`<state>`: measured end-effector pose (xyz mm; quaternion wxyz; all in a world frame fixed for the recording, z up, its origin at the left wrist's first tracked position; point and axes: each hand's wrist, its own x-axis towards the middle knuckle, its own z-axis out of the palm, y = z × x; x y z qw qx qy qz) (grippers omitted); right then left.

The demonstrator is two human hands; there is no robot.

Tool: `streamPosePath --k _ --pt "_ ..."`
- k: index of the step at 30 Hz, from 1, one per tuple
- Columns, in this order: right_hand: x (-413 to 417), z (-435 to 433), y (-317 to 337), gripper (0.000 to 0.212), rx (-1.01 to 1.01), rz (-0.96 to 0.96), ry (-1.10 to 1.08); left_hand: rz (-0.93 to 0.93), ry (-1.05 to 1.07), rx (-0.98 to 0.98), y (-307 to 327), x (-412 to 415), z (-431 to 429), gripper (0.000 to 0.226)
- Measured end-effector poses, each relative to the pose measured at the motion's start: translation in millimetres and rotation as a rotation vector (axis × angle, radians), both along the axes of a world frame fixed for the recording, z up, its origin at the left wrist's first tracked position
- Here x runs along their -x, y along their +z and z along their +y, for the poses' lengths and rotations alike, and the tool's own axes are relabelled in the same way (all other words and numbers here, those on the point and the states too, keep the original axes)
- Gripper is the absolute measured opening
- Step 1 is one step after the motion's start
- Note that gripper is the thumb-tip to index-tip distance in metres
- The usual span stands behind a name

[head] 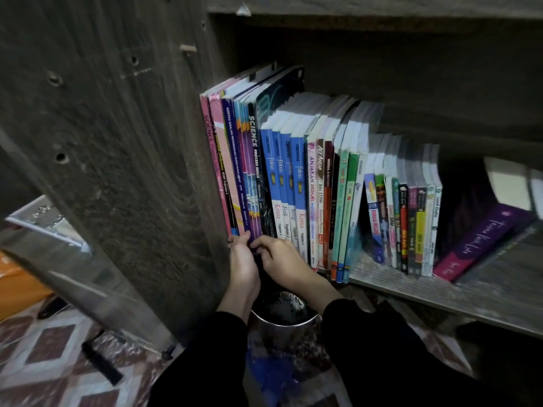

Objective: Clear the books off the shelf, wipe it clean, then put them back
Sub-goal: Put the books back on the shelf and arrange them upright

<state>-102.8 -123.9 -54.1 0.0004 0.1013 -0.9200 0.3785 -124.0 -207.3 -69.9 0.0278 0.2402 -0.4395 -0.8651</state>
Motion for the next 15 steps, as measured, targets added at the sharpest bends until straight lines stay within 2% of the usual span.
streamPosePath --k 1,3,5,8,10,12,13,15 --pt "-4.9 0.5 3.5 0.030 0.023 0.034 -0.043 -0.012 -0.036 0.048 -3.3 2.1 -1.6 0.023" --pt "-21.1 4.4 10.1 0.026 0.094 0.170 -0.155 -0.053 -0.108 0.282 -2.8 -4.2 -2.5 0.046" --pt "-41.8 9.9 9.8 0.021 0.219 0.333 -0.289 -0.015 -0.059 0.711 6.3 -23.8 7.8 0.055" --pt "-69.4 15.8 -3.2 0.016 0.330 0.569 -0.529 0.358 0.165 1.102 15.0 -53.4 27.7 0.048" --pt "-82.8 21.2 -10.4 0.010 0.287 0.667 -0.673 0.535 0.121 1.287 10.6 -56.5 34.1 0.040" --pt "-85.7 32.3 -16.4 0.035 0.290 0.594 -0.829 0.570 -0.043 1.331 5.9 -53.6 37.0 0.053" --pt "-82.9 40.1 -17.9 0.052 0.317 0.456 -0.868 0.582 -0.108 1.345 2.9 -52.8 38.7 0.066" --pt "-73.8 55.0 -16.7 0.085 0.354 0.137 -0.779 0.578 -0.174 1.395 -2.8 -52.9 44.8 0.089"
